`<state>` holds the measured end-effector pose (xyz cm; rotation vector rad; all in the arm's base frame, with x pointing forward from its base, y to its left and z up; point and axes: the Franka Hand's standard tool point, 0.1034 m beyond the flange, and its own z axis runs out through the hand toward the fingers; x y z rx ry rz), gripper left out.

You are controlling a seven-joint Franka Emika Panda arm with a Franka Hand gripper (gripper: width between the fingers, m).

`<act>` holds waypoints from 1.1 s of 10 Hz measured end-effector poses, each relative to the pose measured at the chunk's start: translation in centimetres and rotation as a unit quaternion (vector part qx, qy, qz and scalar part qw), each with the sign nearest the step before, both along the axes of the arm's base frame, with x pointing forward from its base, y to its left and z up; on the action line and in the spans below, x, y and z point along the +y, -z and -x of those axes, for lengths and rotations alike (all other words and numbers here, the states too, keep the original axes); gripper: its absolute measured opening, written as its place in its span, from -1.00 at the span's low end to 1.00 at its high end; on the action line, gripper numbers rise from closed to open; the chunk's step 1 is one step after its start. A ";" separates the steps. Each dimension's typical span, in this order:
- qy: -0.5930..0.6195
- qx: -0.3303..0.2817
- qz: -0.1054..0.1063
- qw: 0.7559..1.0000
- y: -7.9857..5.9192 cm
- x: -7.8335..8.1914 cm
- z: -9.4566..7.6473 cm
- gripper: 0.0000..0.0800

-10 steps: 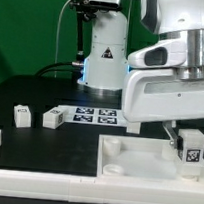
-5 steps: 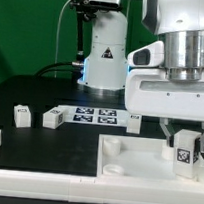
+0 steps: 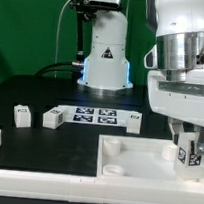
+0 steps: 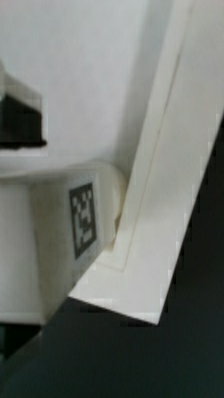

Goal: Assemble one leg

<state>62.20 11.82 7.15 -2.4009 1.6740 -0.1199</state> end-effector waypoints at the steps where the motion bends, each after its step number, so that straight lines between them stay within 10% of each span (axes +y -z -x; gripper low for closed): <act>1: -0.018 -0.002 0.003 1.000 0.0 0.1 0.0 0.27; 2: -0.038 -0.005 0.007 0.999 0.0 0.4 0.1 0.55; 6: -0.304 -0.034 0.064 0.950 0.1 0.7 0.1 0.62; 11: -0.599 -0.038 0.122 0.790 -0.1 1.0 -0.6 0.62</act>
Offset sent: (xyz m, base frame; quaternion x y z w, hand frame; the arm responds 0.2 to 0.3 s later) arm 0.0014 0.0032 0.0031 -0.0104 0.0099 -0.3652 0.9308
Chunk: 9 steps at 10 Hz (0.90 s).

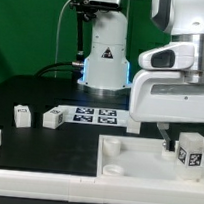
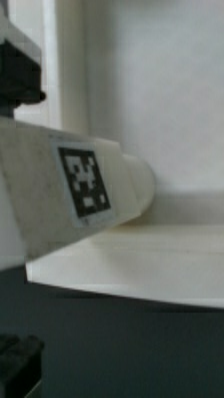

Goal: Assemble one leg

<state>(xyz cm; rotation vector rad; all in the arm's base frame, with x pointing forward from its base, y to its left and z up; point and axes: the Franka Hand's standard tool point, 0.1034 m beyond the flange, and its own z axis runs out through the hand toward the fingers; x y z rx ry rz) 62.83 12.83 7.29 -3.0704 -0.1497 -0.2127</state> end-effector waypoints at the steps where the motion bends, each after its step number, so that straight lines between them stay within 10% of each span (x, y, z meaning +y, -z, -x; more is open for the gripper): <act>1: -0.043 -0.003 0.007 0.999 0.0 -0.1 0.0 0.62; 2: -0.036 -0.003 0.005 0.999 0.0 -0.1 0.0 0.62; 5: -0.036 -0.003 0.007 0.999 0.0 -0.4 -0.1 -0.26; 9: 0.032 -0.006 -0.004 0.999 0.1 -0.7 -0.2 -0.26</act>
Offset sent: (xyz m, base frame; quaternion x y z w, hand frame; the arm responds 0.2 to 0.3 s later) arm 0.0000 0.0000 0.0000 0.0000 0.0000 0.0000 1.0000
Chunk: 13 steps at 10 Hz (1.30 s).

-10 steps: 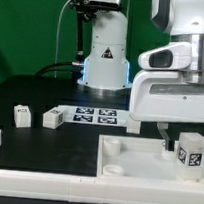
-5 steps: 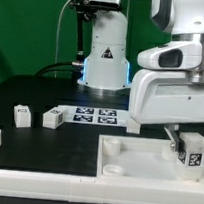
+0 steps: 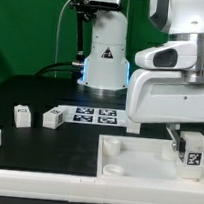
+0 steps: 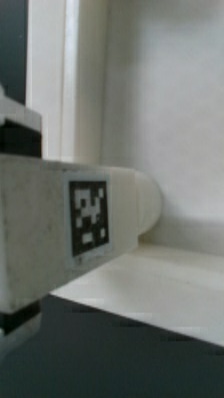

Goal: Assemble one leg

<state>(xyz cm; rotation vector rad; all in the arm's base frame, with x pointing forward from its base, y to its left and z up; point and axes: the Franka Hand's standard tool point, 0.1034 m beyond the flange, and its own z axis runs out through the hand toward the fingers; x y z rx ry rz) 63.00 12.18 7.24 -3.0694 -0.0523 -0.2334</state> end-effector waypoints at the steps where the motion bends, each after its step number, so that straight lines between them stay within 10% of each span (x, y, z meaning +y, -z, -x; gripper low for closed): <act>1: 0.093 0.004 -0.015 0.996 0.1 -0.2 0.1 -0.26; 4: 0.324 0.018 -0.037 0.945 0.2 -0.4 0.3 -0.27; 9: 0.627 0.052 -0.090 0.772 0.3 0.3 0.8 -0.27; 11: 0.604 0.051 -0.087 0.790 0.3 0.4 0.8 -0.26; 12: 0.604 0.051 -0.087 0.790 0.3 0.4 0.8 0.35; 13: 0.565 0.047 -0.080 0.820 0.3 0.5 0.8 0.35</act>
Offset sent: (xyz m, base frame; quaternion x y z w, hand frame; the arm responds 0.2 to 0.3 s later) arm -0.0038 -0.0048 -0.0032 -0.0523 0.0105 0.2974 0.9533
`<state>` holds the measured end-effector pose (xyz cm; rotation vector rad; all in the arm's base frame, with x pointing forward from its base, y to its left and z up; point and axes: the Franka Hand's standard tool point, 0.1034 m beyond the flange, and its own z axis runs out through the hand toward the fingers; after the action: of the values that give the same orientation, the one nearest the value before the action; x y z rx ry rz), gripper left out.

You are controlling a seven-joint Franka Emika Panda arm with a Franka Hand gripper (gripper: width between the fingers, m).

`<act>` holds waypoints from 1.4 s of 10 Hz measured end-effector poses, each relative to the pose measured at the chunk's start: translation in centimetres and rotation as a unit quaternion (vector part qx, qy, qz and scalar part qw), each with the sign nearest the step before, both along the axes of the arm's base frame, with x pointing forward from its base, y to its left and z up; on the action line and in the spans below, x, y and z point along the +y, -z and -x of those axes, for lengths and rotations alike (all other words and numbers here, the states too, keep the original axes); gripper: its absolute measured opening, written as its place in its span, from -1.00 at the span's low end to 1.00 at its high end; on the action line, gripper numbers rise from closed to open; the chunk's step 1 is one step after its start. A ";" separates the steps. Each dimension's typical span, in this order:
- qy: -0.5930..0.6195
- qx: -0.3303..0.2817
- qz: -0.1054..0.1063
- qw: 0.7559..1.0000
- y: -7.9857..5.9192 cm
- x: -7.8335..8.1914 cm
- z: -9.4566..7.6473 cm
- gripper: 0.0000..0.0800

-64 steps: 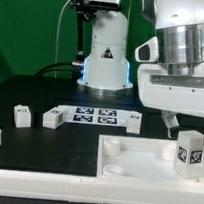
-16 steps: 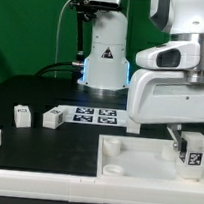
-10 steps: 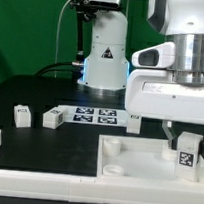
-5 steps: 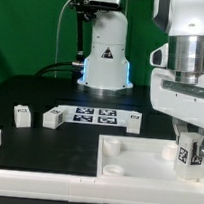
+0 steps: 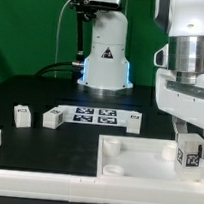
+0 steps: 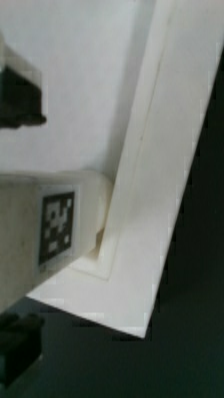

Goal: Assemble one leg

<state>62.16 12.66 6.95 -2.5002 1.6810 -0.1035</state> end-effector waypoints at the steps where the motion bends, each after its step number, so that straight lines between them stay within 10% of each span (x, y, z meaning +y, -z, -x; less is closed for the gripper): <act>1: -0.092 -0.006 0.015 0.996 0.0 0.0 0.0 0.57; 9: -0.574 -0.010 0.086 0.814 0.1 -0.5 0.0 0.62; 12: -0.582 -0.010 0.087 0.809 0.1 -0.5 0.0 0.56; 14: -0.573 -0.010 0.086 0.815 0.1 -0.5 0.0 -0.28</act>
Offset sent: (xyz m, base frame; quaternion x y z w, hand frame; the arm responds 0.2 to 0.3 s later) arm 0.0043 0.0114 -0.0070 -0.0177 -0.0553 -0.2899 0.9553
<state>62.17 12.14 6.80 -3.1253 -0.0745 -0.1483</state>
